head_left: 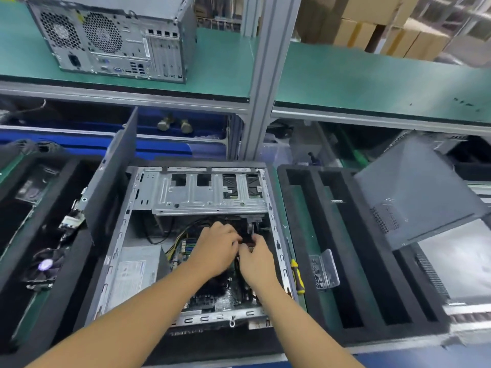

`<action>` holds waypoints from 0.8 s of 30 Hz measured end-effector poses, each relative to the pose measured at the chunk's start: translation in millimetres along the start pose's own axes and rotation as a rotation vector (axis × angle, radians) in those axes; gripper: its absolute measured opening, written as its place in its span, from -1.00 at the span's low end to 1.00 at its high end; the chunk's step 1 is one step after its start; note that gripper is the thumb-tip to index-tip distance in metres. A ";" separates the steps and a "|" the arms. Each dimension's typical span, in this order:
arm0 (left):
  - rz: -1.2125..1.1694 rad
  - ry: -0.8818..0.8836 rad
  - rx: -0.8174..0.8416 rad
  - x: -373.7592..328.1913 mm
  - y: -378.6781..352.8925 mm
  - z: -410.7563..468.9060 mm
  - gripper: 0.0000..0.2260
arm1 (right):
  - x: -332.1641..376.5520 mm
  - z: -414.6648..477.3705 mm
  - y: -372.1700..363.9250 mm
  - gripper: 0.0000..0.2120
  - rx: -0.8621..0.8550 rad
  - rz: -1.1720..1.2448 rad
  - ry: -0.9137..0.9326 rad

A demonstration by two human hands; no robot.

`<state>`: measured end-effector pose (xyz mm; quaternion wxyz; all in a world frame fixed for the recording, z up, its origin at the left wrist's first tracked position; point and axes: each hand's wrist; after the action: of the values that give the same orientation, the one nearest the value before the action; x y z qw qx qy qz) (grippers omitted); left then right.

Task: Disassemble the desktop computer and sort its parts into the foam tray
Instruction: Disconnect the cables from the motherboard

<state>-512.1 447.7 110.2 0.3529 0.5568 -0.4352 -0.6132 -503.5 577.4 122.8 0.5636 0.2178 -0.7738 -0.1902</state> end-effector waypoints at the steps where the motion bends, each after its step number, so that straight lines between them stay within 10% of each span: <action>1: 0.089 -0.025 -0.005 4.1 -0.1 -1.2 -0.72 | -0.2 3.2 -2.4 -0.61 -0.008 0.092 -0.028; 13: 0.033 -0.288 -0.158 25.1 -2.5 -18.2 -0.78 | 9.6 25.9 -21.9 -0.66 -0.157 0.897 -0.347; 24: -0.017 -0.303 -0.103 21.3 -5.9 -19.3 -0.91 | 9.3 28.3 -21.1 -0.61 -0.199 0.592 -0.188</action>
<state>-495.5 427.6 96.7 0.3062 0.4426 -0.4468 -0.7146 -530.5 556.0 110.5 0.5389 -0.0912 -0.8299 -0.1122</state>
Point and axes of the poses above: each hand's wrist, its own z-axis towards the middle knuckle, its own y-axis out of the back of the hand, x = y × z, and after that the axes turned 3 degrees about -x, right-handed
